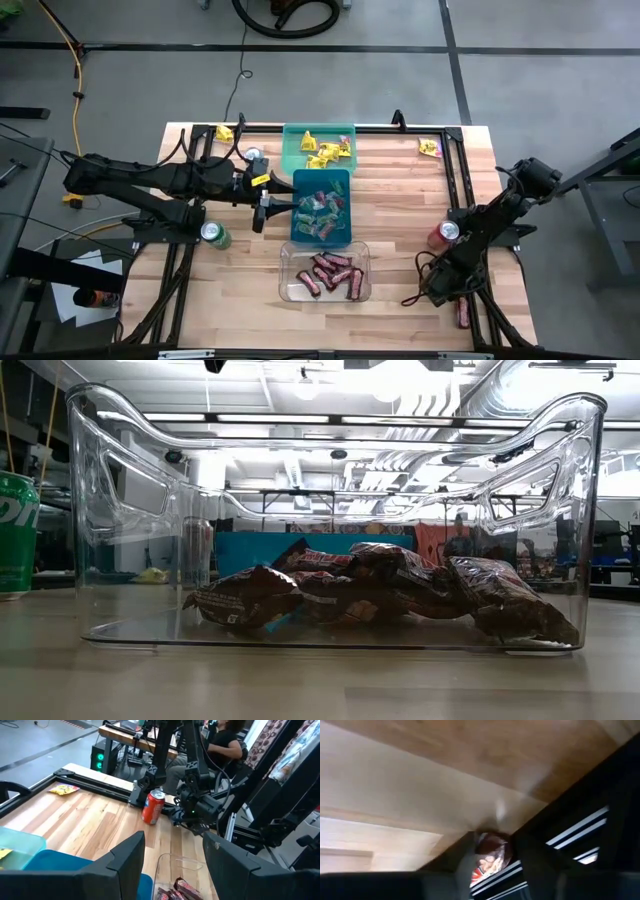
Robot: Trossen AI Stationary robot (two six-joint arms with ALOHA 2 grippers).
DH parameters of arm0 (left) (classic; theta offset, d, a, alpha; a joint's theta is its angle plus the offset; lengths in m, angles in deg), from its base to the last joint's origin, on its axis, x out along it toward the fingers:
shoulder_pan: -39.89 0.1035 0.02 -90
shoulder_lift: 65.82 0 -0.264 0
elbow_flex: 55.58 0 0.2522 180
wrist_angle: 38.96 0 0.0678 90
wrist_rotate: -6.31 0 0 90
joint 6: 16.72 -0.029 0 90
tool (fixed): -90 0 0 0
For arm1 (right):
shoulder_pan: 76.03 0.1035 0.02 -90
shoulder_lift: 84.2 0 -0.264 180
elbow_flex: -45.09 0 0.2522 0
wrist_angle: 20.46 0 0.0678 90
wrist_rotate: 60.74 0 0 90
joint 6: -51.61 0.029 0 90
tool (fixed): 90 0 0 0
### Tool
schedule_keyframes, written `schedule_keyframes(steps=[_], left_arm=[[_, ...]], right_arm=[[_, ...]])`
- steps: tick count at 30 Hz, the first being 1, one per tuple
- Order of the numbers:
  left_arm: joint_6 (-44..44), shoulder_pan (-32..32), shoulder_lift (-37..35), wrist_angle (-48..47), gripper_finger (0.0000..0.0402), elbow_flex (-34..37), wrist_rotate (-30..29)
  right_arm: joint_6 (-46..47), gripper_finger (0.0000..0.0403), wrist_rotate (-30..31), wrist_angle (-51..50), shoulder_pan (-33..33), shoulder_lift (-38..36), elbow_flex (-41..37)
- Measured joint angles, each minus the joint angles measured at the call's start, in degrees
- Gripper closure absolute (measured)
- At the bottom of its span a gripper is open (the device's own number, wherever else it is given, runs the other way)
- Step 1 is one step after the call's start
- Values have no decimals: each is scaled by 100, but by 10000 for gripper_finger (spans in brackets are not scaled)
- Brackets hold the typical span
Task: Sort candy
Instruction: Put the brown candy into the transparent bin
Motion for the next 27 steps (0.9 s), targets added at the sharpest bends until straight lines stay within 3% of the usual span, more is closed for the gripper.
schedule_keyframes(steps=[6,8,13,19,23,27], left_arm=[[0,0,0,-4,215,0,0],[-2,0,0,-21,215,0,0],[-4,-2,0,-17,215,0,-63],[-4,-2,-3,-2,215,0,-70],[-4,-2,-102,62,215,-2,-71],[-5,-2,-115,190,215,-2,-74]], right_arm=[[-64,378,66,243,37,24,-12],[-86,396,60,386,30,33,-15],[-79,400,256,529,32,22,10],[-752,402,994,381,-36,7,592],[-1773,402,1510,385,-231,-122,1309],[-3540,402,2329,321,-596,-175,2173]])
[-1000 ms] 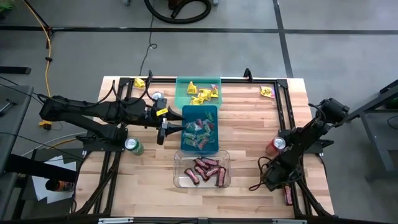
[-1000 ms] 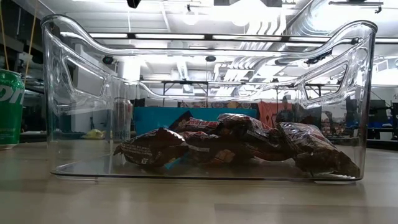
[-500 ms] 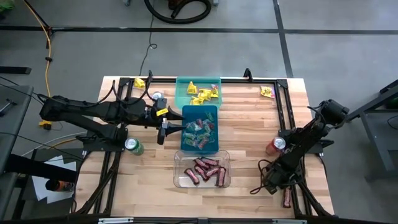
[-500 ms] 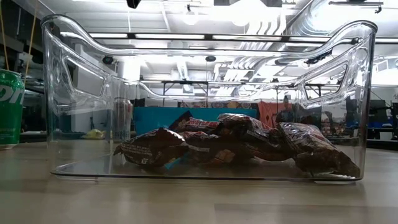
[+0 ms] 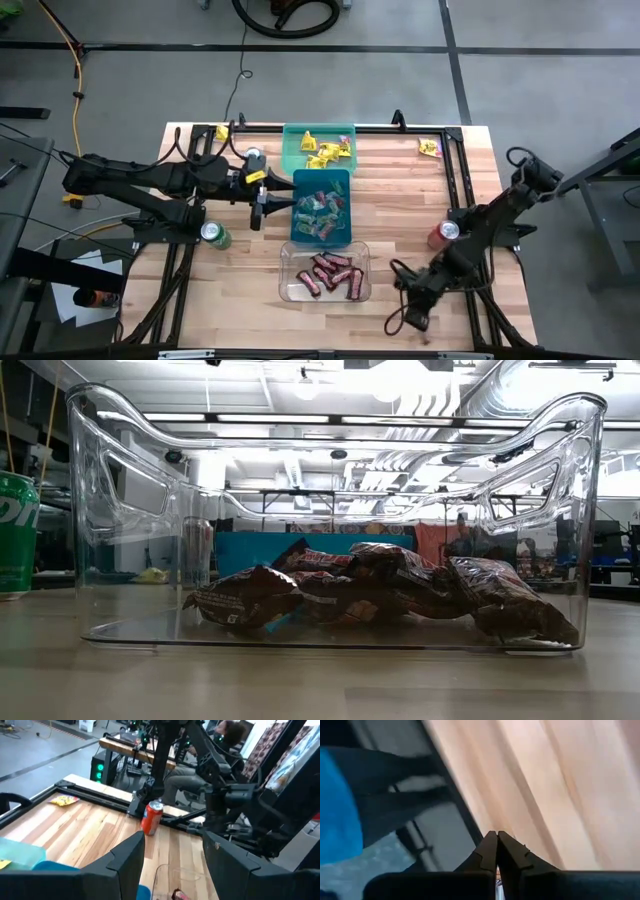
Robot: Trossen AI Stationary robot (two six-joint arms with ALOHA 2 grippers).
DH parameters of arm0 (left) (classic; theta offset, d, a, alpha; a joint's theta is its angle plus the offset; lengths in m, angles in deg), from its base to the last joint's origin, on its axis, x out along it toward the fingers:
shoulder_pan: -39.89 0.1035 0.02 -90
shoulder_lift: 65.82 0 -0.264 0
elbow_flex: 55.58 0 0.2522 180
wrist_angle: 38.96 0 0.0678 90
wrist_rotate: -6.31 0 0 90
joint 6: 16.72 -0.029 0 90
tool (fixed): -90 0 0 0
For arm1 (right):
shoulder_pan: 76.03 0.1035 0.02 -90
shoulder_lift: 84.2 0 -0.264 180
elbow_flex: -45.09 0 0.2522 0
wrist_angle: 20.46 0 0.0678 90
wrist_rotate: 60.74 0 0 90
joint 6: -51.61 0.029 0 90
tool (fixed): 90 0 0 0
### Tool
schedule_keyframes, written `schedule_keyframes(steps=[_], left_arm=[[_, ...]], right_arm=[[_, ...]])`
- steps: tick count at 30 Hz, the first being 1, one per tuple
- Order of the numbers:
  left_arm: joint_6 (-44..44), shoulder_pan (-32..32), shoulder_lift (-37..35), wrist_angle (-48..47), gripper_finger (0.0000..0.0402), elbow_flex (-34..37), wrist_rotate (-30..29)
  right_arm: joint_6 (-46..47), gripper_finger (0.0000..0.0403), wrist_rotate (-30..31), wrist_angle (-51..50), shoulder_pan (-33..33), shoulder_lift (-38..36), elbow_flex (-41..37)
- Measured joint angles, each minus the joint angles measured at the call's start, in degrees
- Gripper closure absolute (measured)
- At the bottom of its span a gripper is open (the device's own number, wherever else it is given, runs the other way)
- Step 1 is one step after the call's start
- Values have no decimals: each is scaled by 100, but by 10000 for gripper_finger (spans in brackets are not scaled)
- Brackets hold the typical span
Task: Sort candy
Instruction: Put the brown candy into the transparent bin
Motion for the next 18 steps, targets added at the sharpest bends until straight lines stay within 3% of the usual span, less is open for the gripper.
schedule_keyframes(steps=[6,13,18], left_arm=[[-1,0,1,114,215,0,-51],[-1,0,-1,314,215,0,-118],[1,0,1,548,215,0,-116]], right_arm=[[-2774,403,1489,-136,-902,-2,1115],[-5693,403,2267,98,-1965,-4,2390],[-6974,403,2768,504,-2576,-9,2863]])
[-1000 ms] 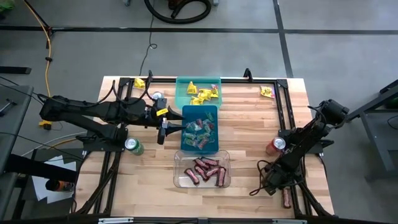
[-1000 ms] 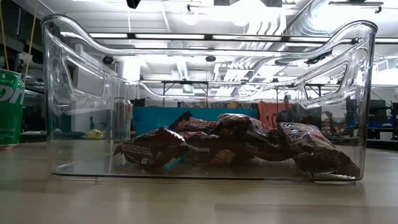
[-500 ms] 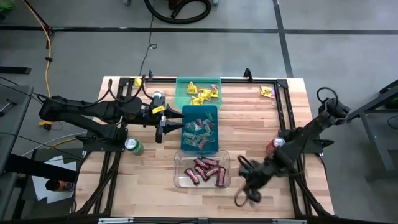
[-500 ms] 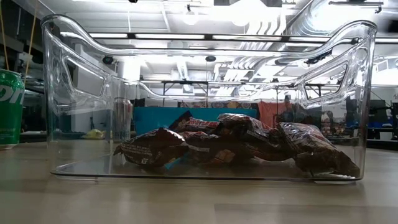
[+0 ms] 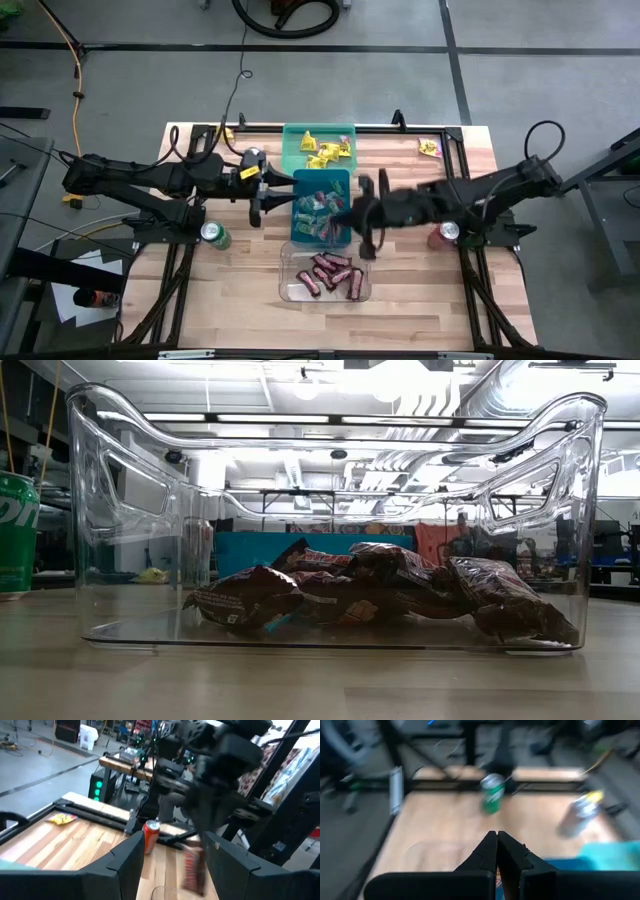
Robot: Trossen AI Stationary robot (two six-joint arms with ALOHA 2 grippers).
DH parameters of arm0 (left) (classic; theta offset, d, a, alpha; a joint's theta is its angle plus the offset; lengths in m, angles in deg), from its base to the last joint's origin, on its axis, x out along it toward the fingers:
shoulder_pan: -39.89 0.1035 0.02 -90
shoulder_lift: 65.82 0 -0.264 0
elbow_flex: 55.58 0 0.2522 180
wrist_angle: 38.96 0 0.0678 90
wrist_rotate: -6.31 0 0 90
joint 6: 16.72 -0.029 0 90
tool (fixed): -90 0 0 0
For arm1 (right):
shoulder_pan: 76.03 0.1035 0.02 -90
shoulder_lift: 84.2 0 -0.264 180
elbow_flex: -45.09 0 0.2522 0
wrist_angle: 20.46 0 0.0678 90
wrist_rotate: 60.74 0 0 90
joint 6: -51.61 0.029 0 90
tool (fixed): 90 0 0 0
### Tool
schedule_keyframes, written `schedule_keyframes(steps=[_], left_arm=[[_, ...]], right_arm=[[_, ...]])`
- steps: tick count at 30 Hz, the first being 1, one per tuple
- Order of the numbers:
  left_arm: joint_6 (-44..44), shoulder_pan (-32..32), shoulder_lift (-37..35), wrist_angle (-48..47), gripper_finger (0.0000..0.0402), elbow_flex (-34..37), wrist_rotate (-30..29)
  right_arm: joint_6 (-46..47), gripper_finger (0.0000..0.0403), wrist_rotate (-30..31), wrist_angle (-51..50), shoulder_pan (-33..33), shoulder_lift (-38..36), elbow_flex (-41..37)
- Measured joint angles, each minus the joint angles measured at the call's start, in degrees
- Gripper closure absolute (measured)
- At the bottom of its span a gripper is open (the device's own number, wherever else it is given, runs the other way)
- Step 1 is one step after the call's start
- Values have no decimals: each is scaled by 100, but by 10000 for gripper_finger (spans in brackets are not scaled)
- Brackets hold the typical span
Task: Sort candy
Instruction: Put the brown candy into the transparent bin
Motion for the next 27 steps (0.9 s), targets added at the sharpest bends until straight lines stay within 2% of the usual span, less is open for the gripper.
schedule_keyframes(steps=[3,8,13,17,20,24,27], left_arm=[[0,0,0,136,215,0,0],[0,0,0,158,215,0,3],[-252,0,0,148,215,0,5],[-385,0,0,157,215,0,3],[-488,0,1,154,215,0,-42],[-569,0,31,162,215,22,-136],[-545,0,11,641,215,383,-232]], right_arm=[[-241,403,195,270,-325,0,37],[-33,403,224,412,-735,-11,-78],[87,403,200,1031,-837,-550,-891],[410,403,269,2264,-787,-1399,-2169],[376,403,281,3811,-689,-1925,-3133],[185,403,263,5582,-684,-2054,-4027],[106,403,284,5906,-730,-1921,-4205]])
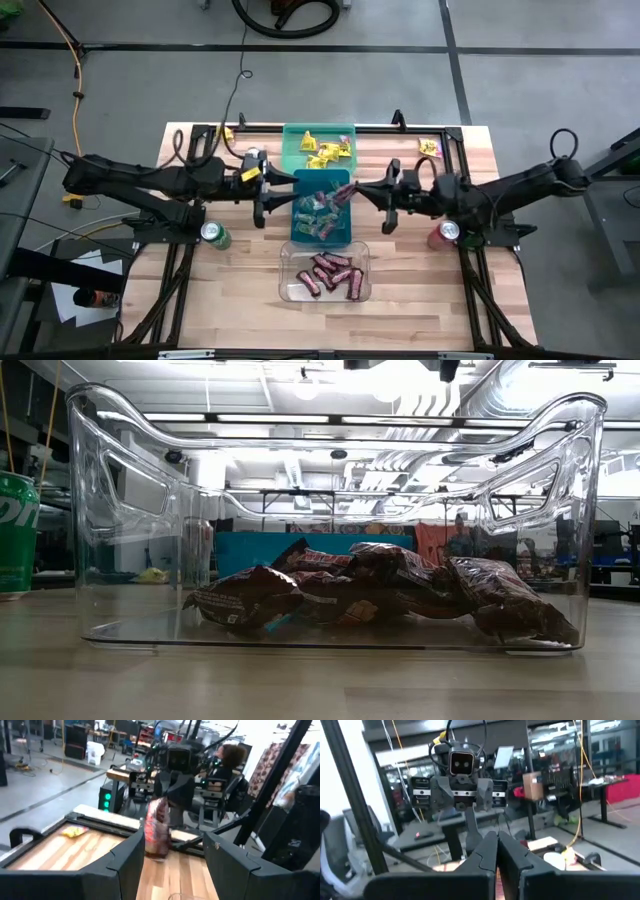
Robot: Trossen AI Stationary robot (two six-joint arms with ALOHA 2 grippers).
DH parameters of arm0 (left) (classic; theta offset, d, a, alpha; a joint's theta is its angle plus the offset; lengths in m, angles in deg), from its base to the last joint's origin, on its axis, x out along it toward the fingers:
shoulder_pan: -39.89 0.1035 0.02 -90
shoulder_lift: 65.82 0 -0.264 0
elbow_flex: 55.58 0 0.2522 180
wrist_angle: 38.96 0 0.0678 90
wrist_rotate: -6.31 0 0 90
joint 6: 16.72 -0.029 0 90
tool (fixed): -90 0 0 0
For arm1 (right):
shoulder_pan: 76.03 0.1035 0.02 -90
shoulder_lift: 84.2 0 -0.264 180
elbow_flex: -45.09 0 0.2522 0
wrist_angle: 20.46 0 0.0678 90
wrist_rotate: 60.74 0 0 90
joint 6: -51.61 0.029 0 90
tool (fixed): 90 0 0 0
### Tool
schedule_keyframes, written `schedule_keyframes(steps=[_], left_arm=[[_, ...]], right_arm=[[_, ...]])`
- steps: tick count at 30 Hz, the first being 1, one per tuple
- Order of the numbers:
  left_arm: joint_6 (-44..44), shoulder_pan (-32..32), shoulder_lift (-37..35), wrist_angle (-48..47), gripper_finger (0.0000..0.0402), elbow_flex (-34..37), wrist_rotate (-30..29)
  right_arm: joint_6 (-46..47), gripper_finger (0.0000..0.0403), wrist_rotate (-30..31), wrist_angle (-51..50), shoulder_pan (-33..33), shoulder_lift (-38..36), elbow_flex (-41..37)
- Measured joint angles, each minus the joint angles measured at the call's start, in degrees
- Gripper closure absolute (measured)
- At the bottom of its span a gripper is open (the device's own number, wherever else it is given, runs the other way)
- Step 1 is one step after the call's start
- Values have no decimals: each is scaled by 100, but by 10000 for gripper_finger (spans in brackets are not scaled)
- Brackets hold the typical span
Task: Sort candy
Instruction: Put the brown candy into the transparent bin
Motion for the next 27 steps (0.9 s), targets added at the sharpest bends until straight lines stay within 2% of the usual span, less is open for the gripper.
schedule_keyframes(steps=[7,13,17,20,27], left_arm=[[796,4,-7,1758,215,1310,-258],[1137,4,-7,2015,215,1595,-400],[1017,9,-7,2052,215,1595,-548],[1001,9,-7,2063,215,1595,-711],[940,9,-8,2036,215,1595,-943]], right_arm=[[3,403,-397,-45,-9,384,168],[221,403,-509,-240,-15,391,218],[865,403,-1087,-458,105,507,227],[1100,403,-1224,-1120,422,730,387],[920,403,-1237,-3510,981,1587,1562]])
